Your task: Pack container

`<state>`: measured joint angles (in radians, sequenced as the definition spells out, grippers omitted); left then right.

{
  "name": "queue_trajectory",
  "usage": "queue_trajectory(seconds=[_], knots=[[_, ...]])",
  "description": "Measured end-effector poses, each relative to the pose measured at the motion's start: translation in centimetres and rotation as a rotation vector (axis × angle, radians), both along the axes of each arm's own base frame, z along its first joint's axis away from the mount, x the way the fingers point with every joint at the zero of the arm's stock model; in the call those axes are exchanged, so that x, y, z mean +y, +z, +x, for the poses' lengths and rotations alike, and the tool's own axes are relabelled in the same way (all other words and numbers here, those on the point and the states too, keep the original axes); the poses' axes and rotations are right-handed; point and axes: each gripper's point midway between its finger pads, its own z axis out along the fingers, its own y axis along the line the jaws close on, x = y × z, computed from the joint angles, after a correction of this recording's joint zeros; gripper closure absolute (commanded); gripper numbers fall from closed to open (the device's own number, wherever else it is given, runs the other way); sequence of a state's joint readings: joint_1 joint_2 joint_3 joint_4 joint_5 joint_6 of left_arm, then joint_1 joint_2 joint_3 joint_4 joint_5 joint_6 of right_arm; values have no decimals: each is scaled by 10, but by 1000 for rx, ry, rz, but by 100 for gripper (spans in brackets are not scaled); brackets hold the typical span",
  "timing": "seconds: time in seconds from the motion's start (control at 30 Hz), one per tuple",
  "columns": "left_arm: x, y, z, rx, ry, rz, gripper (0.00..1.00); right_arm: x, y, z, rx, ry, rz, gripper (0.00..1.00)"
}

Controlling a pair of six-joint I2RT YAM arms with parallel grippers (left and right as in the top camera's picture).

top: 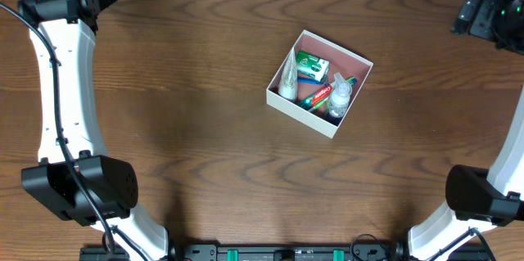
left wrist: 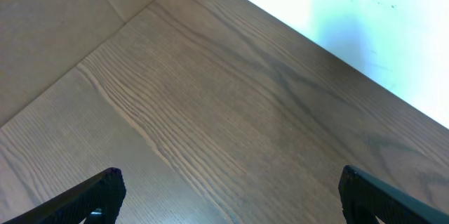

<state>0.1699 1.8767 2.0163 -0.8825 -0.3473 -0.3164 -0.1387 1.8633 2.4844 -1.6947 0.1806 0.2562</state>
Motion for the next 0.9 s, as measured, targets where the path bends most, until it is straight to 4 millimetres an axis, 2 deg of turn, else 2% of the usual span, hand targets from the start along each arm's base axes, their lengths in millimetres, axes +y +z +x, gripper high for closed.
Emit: queue_trajectory(seconds=[0.3, 0.73, 0.9], knots=[[0, 0, 0, 0, 0, 0, 2, 20, -2, 4, -14, 53, 99, 1], [0, 0, 0, 0, 0, 0, 2, 24, -2, 4, -16, 71, 113, 1], [0, 0, 0, 0, 0, 0, 2, 22, 8, -2, -37, 100, 75, 1]])
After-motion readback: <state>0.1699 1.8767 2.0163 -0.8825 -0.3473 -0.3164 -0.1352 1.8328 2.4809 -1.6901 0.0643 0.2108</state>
